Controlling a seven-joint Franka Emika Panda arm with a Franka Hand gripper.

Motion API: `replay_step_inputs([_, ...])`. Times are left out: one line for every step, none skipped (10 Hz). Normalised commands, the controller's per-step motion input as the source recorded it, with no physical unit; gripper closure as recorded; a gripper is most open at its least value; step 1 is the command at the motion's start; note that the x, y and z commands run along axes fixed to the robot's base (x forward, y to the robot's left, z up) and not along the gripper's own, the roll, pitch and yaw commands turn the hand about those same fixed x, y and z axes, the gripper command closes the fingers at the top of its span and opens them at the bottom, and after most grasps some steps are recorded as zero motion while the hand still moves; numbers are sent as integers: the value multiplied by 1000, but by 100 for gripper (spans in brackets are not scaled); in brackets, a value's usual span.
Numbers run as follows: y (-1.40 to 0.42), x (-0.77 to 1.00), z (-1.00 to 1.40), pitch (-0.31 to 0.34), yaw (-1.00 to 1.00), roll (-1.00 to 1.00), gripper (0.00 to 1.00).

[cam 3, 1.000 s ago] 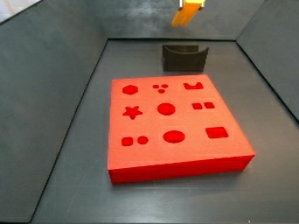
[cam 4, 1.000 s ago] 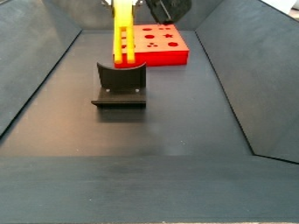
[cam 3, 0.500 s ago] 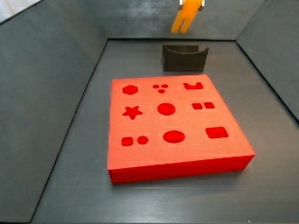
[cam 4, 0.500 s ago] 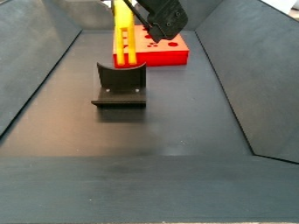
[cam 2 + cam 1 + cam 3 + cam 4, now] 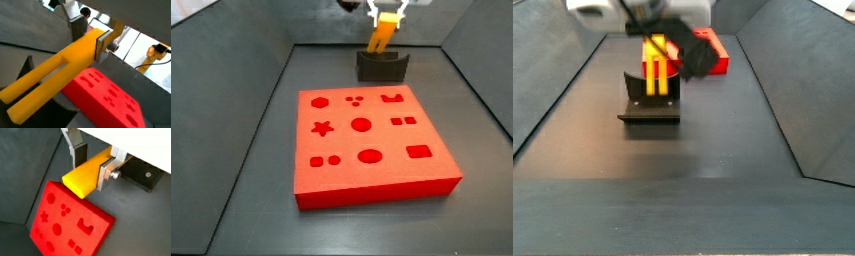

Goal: Pick up the square-circle object. Move up. Rotate the square-circle object. Place the square-circle object on the fixture. Regrasp the square-circle object. Move to above the board. Insert the square-circle object.
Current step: Place the square-circle object on the fixture, then regrasp the square-circle object.

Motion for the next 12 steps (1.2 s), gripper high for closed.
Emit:
replay_step_inputs([93,121,-946,-101,-59,-94,100])
replay_step_inputs([61,101,-702,-92,-26,-79,100])
replay_step_inputs([45,90,-526,-84,-3,-74,100])
replay_step_inputs([26,75,-302,-75,18,-77,100])
replay_step_inputs([25,69,-199,-67,24,-68,100])
replay_step_inputs([0,0,0,0,0,0,0])
replay_step_inputs([0,0,1000,-40,24,-100,0])
replay_step_inputs([6,-6,1000,-37,33,-90,0])
replay_step_inputs([10,-20,1000,-23,45,-67,0])
replay_step_inputs([7,-24,1000,-9,53,-40,0])
replay_step_inputs([8,-28,1000,17,53,-12,0])
replay_step_inputs([6,-31,808,38,49,4,0])
